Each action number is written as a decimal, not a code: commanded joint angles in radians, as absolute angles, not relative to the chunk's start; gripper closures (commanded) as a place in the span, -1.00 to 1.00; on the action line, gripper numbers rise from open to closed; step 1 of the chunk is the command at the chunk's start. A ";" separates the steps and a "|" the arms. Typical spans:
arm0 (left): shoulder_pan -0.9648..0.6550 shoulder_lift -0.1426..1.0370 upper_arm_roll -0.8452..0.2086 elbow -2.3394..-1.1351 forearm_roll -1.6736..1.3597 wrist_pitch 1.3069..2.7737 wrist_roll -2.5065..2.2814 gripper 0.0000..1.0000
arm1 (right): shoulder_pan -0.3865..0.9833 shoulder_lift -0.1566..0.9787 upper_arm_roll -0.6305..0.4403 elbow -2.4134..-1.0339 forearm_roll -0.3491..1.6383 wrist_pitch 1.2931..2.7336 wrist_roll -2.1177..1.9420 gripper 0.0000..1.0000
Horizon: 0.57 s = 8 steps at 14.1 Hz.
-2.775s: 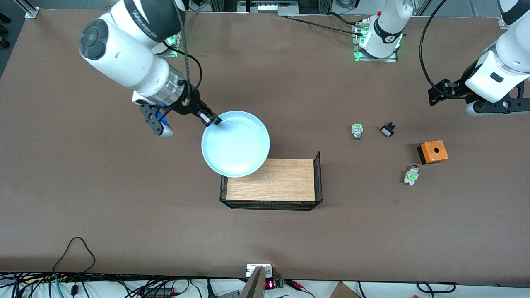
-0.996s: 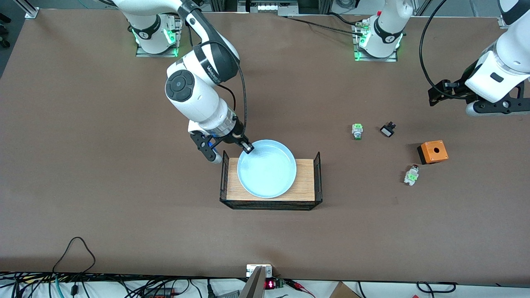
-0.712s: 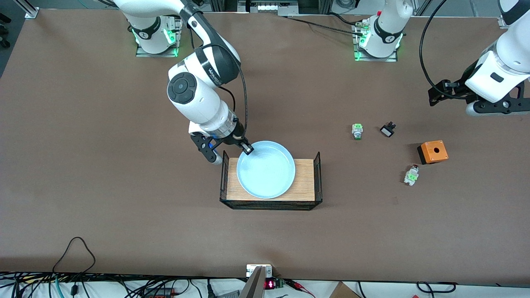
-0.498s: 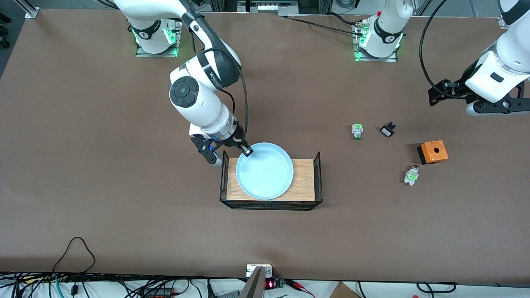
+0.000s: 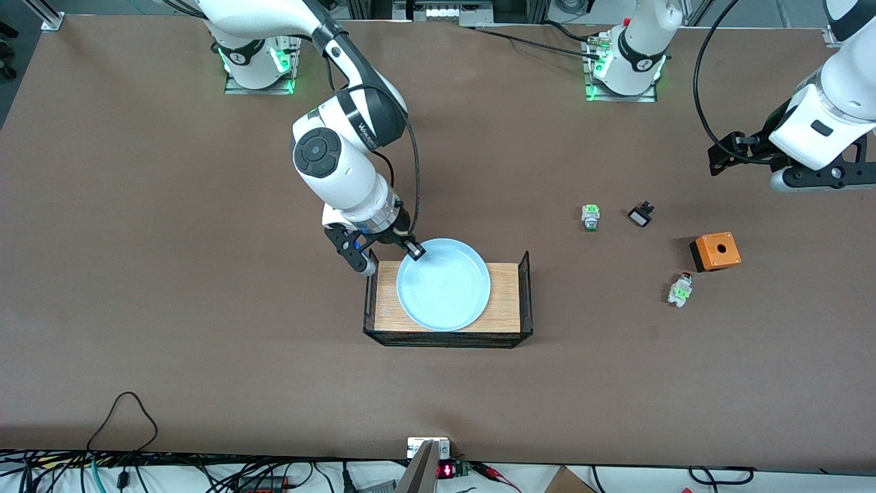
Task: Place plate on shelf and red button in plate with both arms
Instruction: 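Lower the plate onto the tray and open the right gripper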
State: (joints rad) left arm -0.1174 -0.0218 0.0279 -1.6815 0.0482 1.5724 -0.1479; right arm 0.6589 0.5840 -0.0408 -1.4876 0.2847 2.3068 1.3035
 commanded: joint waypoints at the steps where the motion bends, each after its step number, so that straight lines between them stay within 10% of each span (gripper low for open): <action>1: -0.114 -0.011 0.032 -1.652 0.032 1.551 -0.124 -1.00 | 0.675 0.601 -0.060 -1.459 0.276 2.312 1.295 1.00; 2: -0.114 -0.011 0.032 -1.652 0.032 1.551 -0.124 -1.00 | 0.675 0.601 -0.060 -1.459 0.278 2.312 1.298 0.23; 3: -0.114 -0.011 0.032 -1.652 0.032 1.551 -0.124 -1.00 | 0.680 0.601 -0.060 -1.460 0.258 2.312 1.307 -0.99; 8: -0.114 -0.011 0.032 -1.652 0.032 1.551 -0.124 -1.00 | 0.712 0.585 -0.063 -1.456 0.206 2.303 1.322 -1.00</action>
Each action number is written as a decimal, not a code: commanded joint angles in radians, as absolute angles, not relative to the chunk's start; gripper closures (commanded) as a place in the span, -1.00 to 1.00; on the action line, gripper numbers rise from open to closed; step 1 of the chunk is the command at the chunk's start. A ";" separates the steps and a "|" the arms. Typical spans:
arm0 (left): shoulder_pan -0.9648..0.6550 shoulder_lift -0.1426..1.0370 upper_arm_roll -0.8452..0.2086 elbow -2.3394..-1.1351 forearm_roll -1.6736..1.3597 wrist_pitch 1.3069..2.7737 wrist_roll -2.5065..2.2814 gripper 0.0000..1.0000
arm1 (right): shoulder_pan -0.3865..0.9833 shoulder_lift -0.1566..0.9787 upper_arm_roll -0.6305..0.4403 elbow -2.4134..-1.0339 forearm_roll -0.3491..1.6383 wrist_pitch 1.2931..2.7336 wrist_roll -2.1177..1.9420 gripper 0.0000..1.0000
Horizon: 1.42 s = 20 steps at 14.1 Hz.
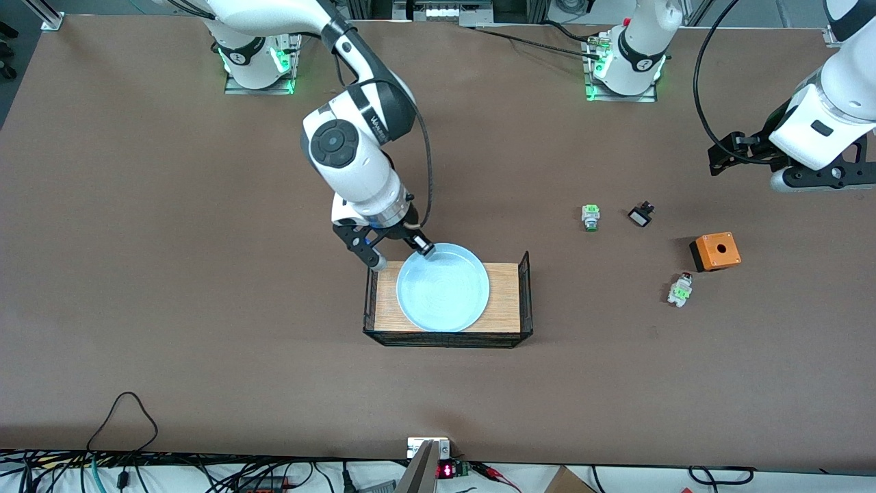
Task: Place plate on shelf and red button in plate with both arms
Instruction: 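Lower the plate onto the tray and open the right gripper, then withdraw the right gripper while the left gripper reaches the green switch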
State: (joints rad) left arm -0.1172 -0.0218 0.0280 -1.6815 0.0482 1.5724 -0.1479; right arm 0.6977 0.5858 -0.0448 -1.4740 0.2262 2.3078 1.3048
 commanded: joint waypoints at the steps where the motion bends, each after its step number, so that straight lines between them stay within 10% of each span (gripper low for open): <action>1: -0.114 -0.011 0.032 -1.652 0.032 1.551 -0.124 -1.00 | 0.712 0.569 -0.063 -1.456 0.207 2.296 1.319 -1.00; 15: -0.101 0.121 0.044 -1.619 0.046 1.469 -0.095 -1.00 | 0.586 0.301 -0.090 -1.381 0.201 1.795 1.160 -1.00; 20: -0.011 0.282 0.046 -1.603 0.071 1.693 0.251 -1.00 | 0.416 0.275 -0.087 -1.384 0.071 1.735 0.849 -1.00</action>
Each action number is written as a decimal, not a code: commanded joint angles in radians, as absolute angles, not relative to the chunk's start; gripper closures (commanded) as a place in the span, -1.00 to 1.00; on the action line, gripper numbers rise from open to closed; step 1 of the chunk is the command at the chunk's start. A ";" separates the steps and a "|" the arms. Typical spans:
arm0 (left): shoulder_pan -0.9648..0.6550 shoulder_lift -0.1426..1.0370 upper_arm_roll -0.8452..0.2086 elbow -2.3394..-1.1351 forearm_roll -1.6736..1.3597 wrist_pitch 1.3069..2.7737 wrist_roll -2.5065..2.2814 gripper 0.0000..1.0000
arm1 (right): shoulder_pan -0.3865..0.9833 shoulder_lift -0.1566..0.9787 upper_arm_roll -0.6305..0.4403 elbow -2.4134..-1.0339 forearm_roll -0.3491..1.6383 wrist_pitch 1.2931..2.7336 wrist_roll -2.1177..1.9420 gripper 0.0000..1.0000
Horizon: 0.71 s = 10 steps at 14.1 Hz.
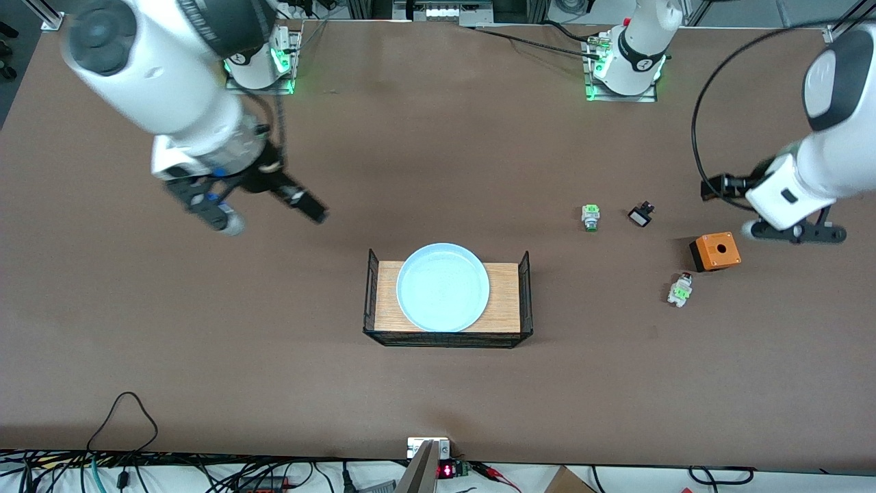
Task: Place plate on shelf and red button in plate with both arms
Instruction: 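Withdraw the right gripper while the left gripper reaches the green switch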
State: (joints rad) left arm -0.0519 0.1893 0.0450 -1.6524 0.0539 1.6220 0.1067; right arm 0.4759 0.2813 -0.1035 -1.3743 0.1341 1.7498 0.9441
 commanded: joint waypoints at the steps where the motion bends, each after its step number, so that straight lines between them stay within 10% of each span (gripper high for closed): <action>1: -0.002 0.320 0.046 -1.611 0.069 1.765 0.320 -1.00 | 0.381 0.275 -0.087 -1.384 0.068 1.732 0.818 -1.00; 10: 0.031 0.492 0.046 -1.893 0.071 2.414 0.425 -1.00 | 0.088 0.250 -0.087 -1.393 0.057 1.686 0.254 -1.00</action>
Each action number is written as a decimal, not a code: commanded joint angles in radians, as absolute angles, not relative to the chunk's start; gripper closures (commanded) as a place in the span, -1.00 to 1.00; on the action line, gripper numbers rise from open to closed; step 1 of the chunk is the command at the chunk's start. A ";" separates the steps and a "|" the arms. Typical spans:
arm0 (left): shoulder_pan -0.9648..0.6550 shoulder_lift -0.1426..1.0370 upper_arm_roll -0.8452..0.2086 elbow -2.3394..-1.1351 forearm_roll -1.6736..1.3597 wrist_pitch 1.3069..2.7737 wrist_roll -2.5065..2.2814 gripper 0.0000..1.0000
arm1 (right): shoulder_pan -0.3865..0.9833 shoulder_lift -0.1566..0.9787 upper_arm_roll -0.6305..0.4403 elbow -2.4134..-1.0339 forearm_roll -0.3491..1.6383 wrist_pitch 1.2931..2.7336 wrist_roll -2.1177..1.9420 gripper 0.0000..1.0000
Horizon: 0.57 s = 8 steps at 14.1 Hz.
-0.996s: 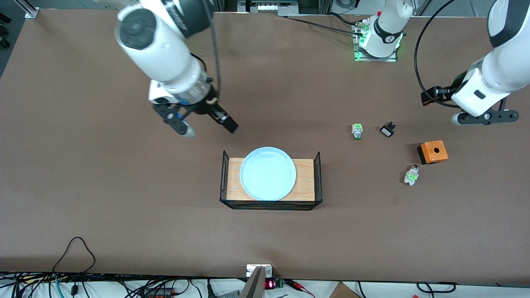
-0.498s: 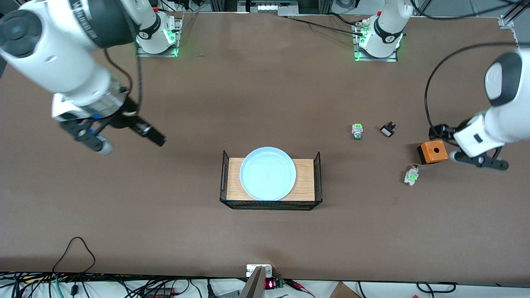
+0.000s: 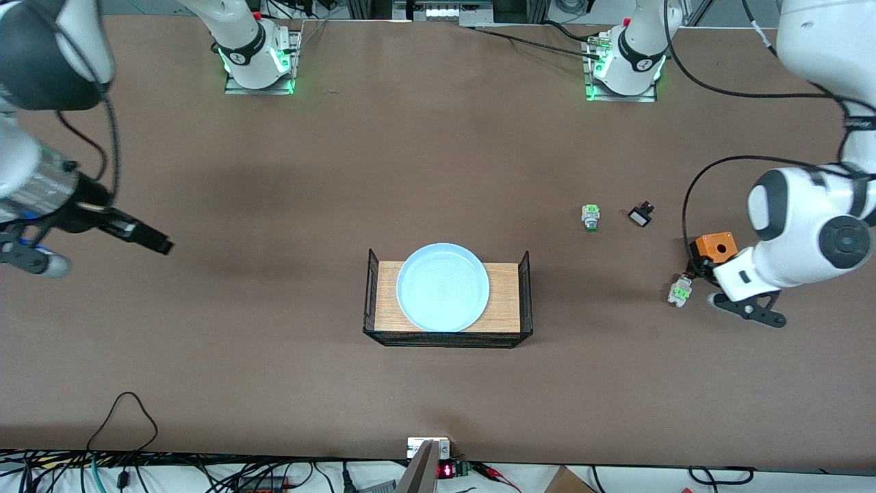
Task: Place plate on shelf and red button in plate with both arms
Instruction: 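Withdraw the right gripper while the left gripper reaches the green switch, then grasp the green-and-white switch with the left gripper and lift it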
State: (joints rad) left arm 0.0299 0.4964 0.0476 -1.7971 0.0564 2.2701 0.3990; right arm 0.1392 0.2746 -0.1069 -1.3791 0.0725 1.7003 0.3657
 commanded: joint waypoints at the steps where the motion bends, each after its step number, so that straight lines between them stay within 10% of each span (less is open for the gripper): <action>1: 0.031 0.514 0.046 -1.902 0.071 2.457 0.442 -1.00 | 0.066 0.245 -0.087 -1.393 0.058 1.684 0.194 -1.00; 8: 0.031 0.589 0.045 -1.914 0.071 2.557 0.491 -1.00 | -0.011 0.180 -0.101 -1.394 0.014 1.600 -0.034 -1.00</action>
State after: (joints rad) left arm 0.0298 0.5886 0.0470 -1.9056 0.0565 2.5432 0.4710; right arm -0.0032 0.2200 -0.1073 -1.3780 0.0410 1.6231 0.0173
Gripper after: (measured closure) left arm 0.000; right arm 0.000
